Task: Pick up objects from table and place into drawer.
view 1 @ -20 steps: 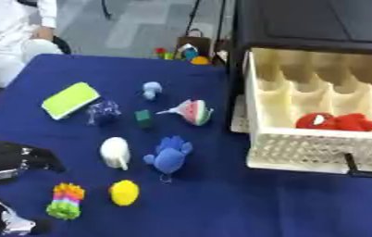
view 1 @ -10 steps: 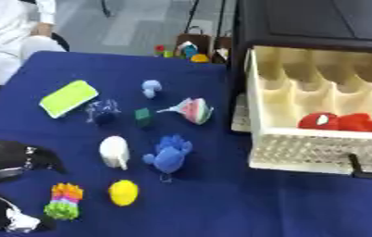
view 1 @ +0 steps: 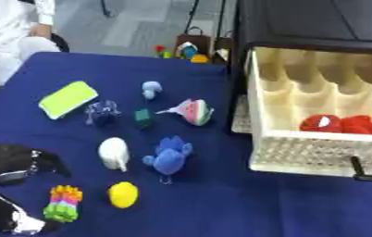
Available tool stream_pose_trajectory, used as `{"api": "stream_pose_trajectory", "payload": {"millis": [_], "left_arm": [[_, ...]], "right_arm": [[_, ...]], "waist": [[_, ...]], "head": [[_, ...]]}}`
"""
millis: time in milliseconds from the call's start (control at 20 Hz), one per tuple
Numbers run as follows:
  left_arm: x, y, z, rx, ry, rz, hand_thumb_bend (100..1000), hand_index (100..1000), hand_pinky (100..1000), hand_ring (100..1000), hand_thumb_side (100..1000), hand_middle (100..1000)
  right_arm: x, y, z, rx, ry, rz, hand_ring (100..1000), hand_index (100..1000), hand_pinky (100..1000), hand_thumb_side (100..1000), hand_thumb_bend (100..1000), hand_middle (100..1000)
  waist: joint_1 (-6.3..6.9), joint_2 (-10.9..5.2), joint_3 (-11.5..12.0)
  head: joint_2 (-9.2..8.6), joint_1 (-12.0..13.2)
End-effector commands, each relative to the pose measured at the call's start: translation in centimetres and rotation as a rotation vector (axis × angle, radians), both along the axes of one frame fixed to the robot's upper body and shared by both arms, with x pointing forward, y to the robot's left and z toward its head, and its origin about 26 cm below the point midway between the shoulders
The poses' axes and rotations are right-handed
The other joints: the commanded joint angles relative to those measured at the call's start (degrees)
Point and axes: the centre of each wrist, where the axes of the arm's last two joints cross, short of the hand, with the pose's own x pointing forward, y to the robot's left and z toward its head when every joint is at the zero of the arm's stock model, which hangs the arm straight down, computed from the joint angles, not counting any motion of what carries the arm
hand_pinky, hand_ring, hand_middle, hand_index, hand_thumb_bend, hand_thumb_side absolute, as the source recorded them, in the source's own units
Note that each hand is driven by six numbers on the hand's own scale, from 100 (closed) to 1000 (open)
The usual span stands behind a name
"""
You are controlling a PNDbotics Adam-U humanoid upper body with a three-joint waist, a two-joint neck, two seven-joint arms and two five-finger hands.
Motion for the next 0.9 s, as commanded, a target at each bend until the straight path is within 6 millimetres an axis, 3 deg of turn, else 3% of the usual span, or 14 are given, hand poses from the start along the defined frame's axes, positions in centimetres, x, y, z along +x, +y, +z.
{"api": "stream_pose_trajectory", "payload": {"millis": [50,350,550,900], "left_arm": [[0.2,0.2,0.6,0.037,-0.013,0.011,530,903,660,825,764,807],[0.5,0.6,0.0,0.075,-0.014,0.026,532,888,658,820,755,801],[0.8,0.8,-0.2,0.075,-0.037,0.032,472,865,634,804,755,782],[1.0,0.9,-0.8,0.060,-0.060,0.017,447,818,579,766,733,744]], "right_arm": [[-0.2,-0.1,0.8,-0.013,-0.050,-0.004,761,770,710,1000,100,640],[-0.2,-0.1,0.8,-0.008,-0.053,-0.005,760,770,710,1000,100,639],[-0.2,-0.1,0.8,-0.004,-0.054,-0.004,761,770,712,1000,100,639],[-0.2,-0.1,0.8,0.007,-0.056,-0.007,761,770,713,1000,100,639]], "waist": [[0.10,-0.77,-0.17],[0.08,-0.58,-0.37],[0.02,-0.48,-0.44],[-0.11,-0.35,-0.59]], "head": [[-0.74,0.27],[-0.99,0.40],[-1.15,0.47],[-1.26,0.59]]}}
